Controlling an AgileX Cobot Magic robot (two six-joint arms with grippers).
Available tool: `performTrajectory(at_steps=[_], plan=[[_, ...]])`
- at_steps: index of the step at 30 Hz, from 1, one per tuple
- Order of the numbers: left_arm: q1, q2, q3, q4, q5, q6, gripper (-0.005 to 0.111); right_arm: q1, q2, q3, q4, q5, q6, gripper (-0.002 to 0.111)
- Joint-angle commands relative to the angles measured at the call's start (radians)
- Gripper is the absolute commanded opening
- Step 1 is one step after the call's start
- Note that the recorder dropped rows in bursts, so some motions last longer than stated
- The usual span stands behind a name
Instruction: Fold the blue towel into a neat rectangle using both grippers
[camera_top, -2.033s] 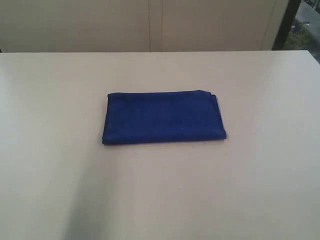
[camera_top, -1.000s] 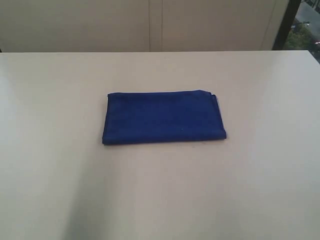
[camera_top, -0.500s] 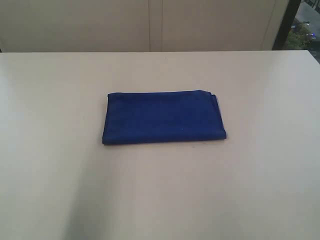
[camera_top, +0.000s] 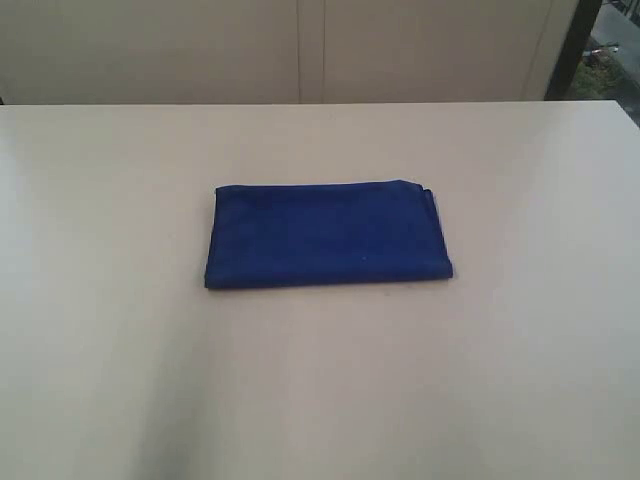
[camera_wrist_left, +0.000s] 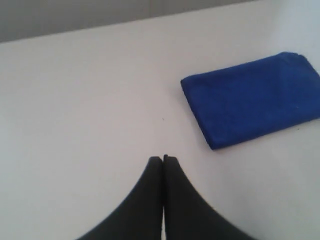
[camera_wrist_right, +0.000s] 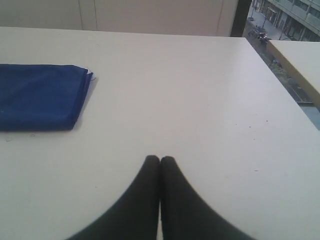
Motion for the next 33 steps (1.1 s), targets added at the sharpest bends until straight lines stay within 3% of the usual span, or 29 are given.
performTrajectory(at_steps=[1,4,8,13,17,33], plan=[[0.000,-0.156,0.018,-0.003,0.003,0.025,0.000,-0.006,-0.005,0.005,-0.004,-0.016,-0.010,0.000],[0.000,-0.233,0.082,0.010,-0.002,0.048,0.000,-0.006,-0.005,0.005,-0.004,-0.016,-0.010,0.000],[0.000,-0.355,0.283,0.066,-0.033,0.062,0.000,-0.006,-0.005,0.005,-0.004,-0.016,-0.010,0.000],[0.000,-0.475,0.544,0.092,-0.213,0.060,0.000,-0.006,-0.005,0.005,-0.004,-0.016,-0.010,0.000],[0.000,-0.524,0.680,0.099,-0.244,0.060,0.000,-0.006,-0.005,0.005,-0.004,-0.016,-0.010,0.000],[0.000,-0.524,0.702,0.108,-0.267,0.031,0.000,-0.006,-0.005,0.005,-0.004,-0.016,-0.010,0.000]])
